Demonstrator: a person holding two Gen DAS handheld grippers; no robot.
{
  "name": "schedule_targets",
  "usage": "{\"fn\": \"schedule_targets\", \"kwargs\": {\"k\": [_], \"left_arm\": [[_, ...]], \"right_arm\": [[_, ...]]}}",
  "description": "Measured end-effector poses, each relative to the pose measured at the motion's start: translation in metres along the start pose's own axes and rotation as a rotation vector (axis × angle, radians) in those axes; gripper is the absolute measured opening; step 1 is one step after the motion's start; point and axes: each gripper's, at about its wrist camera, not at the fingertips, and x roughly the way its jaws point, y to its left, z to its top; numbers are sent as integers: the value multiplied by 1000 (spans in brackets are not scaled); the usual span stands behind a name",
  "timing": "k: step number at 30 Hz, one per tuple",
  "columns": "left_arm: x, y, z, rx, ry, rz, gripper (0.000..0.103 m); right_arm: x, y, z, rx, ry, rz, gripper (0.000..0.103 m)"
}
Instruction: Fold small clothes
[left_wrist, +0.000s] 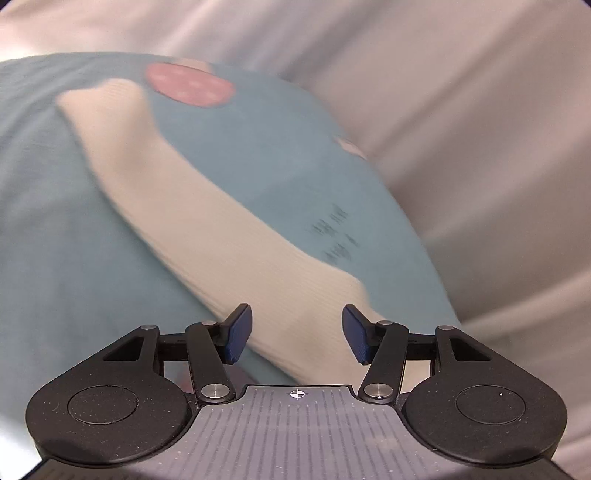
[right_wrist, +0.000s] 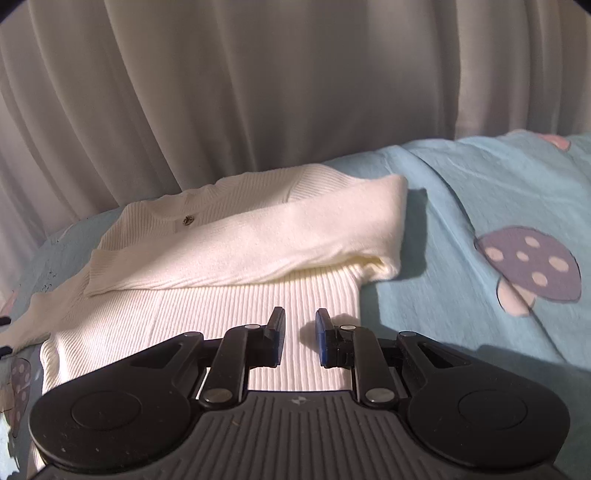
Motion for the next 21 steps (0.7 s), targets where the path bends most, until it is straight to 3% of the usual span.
{"fn": "schedule_targets", "kwargs": {"k": [4,5,11,14,17,21], "left_arm": [[-8,57,33,-166,-103,81,50],[-8,67,38,-201,-125,72,45],[4,111,60,-440,-196,-34,39],[10,128,67,-531,-212,-52,20],[13,131,67,-538,-213,-45,14],[3,111,65,-422,-245,-37,13]], "right_arm": [[-2,-6,-3,67,1,12,17],[-2,-6,-2,76,1,13,17],[-2,6,3,69,-8,26,17],[-2,10,3,58,-6,22,17],[-5,10,4,58,-12,15,17],[-11,5,4,70,-31,-4,17]]}}
